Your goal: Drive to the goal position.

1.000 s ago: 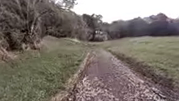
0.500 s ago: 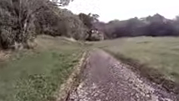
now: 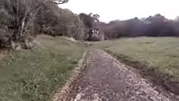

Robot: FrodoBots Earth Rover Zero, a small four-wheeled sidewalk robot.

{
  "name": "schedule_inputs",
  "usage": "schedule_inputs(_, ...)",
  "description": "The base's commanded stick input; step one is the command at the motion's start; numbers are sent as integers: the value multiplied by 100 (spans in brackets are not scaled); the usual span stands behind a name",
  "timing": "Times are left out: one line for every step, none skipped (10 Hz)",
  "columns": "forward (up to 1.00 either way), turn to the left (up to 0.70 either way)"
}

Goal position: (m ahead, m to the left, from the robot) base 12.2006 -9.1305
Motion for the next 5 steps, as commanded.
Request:
schedule_inputs(70, 0)
schedule_inputs(70, 0)
schedule_inputs(70, 0)
schedule_inputs(70, 0)
schedule_inputs(70, 0)
